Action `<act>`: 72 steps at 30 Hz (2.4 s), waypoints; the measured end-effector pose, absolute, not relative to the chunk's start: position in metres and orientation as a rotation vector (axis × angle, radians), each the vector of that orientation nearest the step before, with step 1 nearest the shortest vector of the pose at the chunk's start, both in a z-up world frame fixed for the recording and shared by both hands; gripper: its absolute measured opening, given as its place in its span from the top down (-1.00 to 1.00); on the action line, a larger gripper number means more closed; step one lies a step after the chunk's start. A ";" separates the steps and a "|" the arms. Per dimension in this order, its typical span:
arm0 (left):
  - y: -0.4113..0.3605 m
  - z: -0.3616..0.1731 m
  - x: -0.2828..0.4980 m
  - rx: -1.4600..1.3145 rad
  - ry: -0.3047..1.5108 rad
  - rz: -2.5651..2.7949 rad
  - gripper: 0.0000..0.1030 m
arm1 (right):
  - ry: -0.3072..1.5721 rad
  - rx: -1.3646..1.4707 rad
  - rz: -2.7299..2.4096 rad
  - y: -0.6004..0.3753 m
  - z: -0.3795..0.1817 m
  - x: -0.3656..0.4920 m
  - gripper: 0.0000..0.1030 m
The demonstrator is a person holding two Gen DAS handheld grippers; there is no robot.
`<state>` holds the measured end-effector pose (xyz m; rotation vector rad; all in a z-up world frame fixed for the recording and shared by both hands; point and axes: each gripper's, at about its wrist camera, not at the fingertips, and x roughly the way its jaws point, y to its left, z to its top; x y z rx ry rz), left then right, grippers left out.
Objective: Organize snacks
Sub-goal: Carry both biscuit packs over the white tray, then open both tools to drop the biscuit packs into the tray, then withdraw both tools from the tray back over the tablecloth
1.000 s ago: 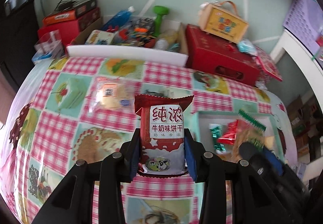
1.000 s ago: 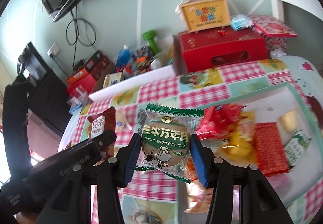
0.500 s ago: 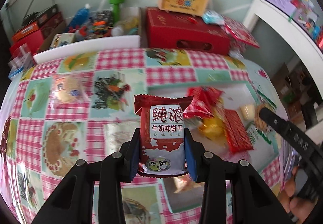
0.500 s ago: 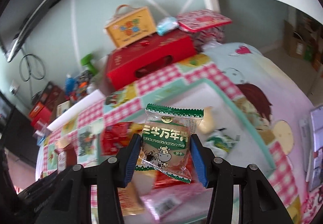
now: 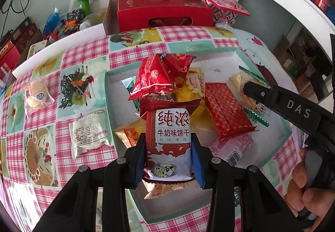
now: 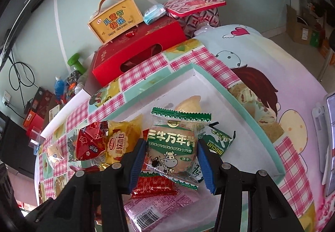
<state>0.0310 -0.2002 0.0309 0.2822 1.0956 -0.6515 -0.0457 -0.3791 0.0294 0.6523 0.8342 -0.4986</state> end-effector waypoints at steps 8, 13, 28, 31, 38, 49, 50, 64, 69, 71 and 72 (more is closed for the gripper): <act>-0.201 0.021 0.035 0.278 1.086 -0.628 0.21 | 0.860 0.670 -0.492 -0.382 0.019 -0.043 -0.02; -0.201 0.023 0.035 0.265 1.081 -0.632 -0.11 | 0.875 0.663 -0.503 -0.382 0.019 -0.043 -0.03; -0.179 0.045 0.044 0.201 1.092 -0.542 -0.48 | 0.905 0.571 -0.512 -0.371 0.029 -0.037 -0.62; -0.170 0.045 0.051 0.176 1.095 -0.495 -0.54 | 0.913 0.551 -0.513 -0.367 0.031 -0.034 -0.78; -0.141 0.038 0.071 0.072 1.126 -0.361 -0.60 | 0.917 0.515 -0.504 -0.355 0.035 -0.026 -1.00; -0.110 0.025 0.092 -0.020 1.177 -0.228 -0.77 | 0.921 0.427 -0.471 -0.330 0.047 -0.015 -1.00; -0.107 0.025 0.093 -0.024 1.175 -0.215 -0.83 | 0.916 0.420 -0.467 -0.328 0.049 -0.014 -1.00; -0.068 0.040 0.113 0.006 1.084 -0.069 -0.83 | 0.846 0.331 -0.423 -0.290 0.085 -0.009 -1.00; -0.047 0.042 0.121 0.008 1.069 -0.014 -0.83 | 0.810 0.309 -0.317 -0.260 0.097 -0.002 -1.00; -0.040 0.041 0.124 0.006 1.067 0.012 -0.83 | 0.817 0.288 -0.289 -0.247 0.096 0.003 -1.00; -0.034 0.041 0.126 -0.002 1.071 0.024 -0.83 | 0.820 0.282 -0.280 -0.243 0.095 0.005 -1.00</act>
